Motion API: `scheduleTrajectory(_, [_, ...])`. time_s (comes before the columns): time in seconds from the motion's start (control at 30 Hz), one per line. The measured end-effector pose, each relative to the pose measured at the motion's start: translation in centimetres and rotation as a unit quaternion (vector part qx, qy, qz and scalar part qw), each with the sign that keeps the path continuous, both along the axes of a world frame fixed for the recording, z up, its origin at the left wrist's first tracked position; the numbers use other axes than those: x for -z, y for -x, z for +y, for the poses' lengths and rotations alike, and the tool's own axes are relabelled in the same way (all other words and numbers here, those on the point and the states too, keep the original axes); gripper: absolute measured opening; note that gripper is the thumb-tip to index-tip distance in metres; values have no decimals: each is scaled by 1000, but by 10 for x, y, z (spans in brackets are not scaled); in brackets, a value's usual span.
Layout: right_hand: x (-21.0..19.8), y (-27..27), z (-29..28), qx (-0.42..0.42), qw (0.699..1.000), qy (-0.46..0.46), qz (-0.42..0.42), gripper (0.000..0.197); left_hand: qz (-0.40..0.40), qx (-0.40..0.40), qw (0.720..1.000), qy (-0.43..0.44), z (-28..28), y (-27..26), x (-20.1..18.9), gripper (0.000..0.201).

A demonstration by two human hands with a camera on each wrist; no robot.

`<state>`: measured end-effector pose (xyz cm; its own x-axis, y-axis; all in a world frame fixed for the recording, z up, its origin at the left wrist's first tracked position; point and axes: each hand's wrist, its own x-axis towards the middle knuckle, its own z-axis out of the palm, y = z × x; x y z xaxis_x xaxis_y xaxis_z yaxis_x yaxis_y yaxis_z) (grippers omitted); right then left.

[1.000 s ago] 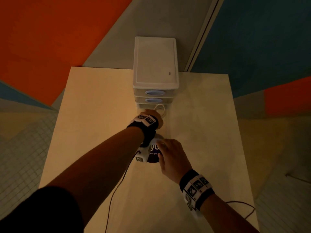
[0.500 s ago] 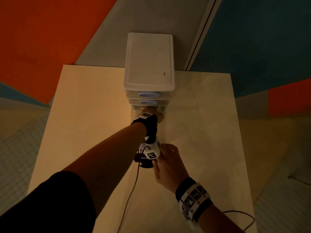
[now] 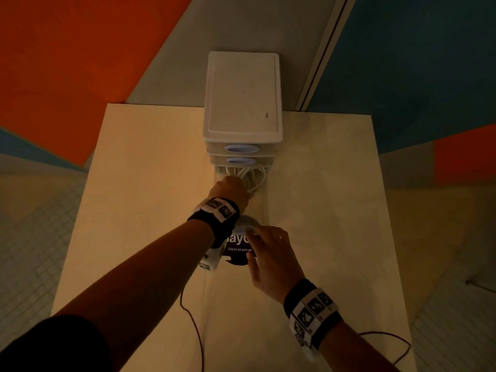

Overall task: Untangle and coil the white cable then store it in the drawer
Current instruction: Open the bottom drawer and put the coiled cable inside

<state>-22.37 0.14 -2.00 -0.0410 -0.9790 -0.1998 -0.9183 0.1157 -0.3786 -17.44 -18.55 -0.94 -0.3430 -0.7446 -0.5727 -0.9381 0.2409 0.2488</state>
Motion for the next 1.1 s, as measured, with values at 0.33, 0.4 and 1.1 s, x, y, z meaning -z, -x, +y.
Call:
scheduleTrajectory(0.33, [-1,-4,0,14,1000,4,-4,46,82,-67,994,-16,-11,13,7,35])
scheduleTrajectory(0.4, [0,-4,0,12,1000,5,-6,47,135,-136,980,-47,-14,10,11,38])
scheduleTrajectory(1.1, [6,-11,-3,40,999,20,14,39,132,-133,982,34,-31,-17,15,26])
